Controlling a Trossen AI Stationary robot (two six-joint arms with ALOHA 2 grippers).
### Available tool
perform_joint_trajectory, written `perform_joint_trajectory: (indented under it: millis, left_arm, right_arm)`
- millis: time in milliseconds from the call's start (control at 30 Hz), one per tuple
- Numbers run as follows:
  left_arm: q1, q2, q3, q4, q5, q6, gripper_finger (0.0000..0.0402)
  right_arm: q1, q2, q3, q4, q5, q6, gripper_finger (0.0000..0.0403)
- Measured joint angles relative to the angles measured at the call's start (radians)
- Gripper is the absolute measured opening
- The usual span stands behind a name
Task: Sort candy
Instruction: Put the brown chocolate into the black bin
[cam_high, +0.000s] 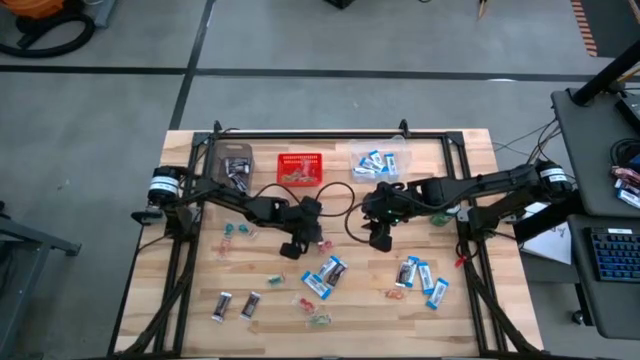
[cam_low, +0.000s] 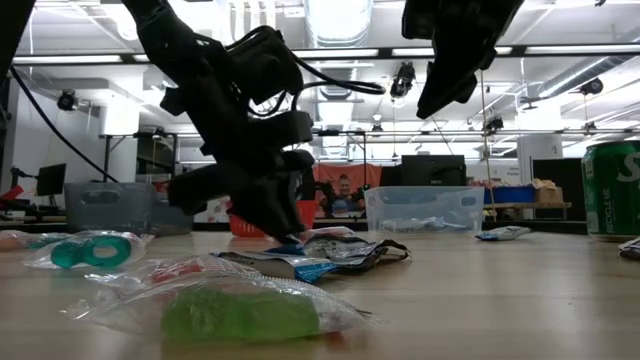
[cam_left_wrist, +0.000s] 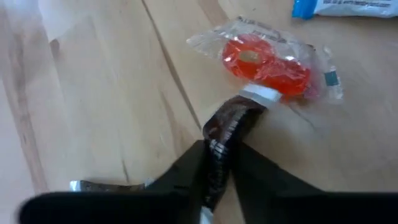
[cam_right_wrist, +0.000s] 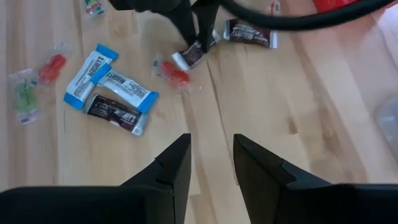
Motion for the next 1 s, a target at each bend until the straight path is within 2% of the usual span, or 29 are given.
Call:
perform_joint_trajectory:
  millis: [100, 267, 433, 567, 667, 767, 800, 900, 1000]
  left_arm:
    - [0.003, -0.027, -0.003, -0.031, -0.007, -0.036, 0.0011]
    - [0.002, -0.144, -0.005, -0.102, 0.023, -0.085, 0.0013]
    - [0.005, -0.322, -0.004, -0.245, 0.008, -0.157, 0.0005]
    - [0.025, -0.480, -0.003, -0.431, -0.146, -0.321, 0.0006]
    - [0.058, -0.582, -0.003, -0.581, -0.394, -0.529, 0.0006]
    - [0.118, -0.649, -0.003, -0.777, -0.659, -0.807, 0.0006]
    - [0.151, -0.662, -0.005, -0.843, -0.714, -0.891, 0.0006]
    - [0.268, -0.693, -0.030, -0.966, -0.726, -1.042, 0.0004]
    - [0.373, -0.702, -0.088, -0.944, -0.648, -1.041, 0.0005]
  right_arm:
    - [0.026, 0.000, -0.004, 0.000, 0.000, 0.044, 0.0104]
    - [0.090, 0.000, -0.014, 0.028, 0.010, 0.091, 0.0096]
    - [0.146, 0.000, -0.026, 0.060, 0.082, 0.118, 0.0088]
    - [0.171, 0.000, -0.034, 0.099, 0.107, 0.140, 0.0082]
    - [0.180, 0.000, -0.038, 0.131, 0.107, 0.150, 0.0078]
    - [0.181, 0.007, -0.038, 0.147, 0.123, 0.150, 0.0077]
    - [0.180, 0.010, -0.038, 0.153, 0.135, 0.150, 0.0078]
    - [0.180, 0.025, -0.038, 0.161, 0.161, 0.152, 0.0080]
    - [0.180, 0.044, -0.039, 0.166, 0.160, 0.152, 0.0078]
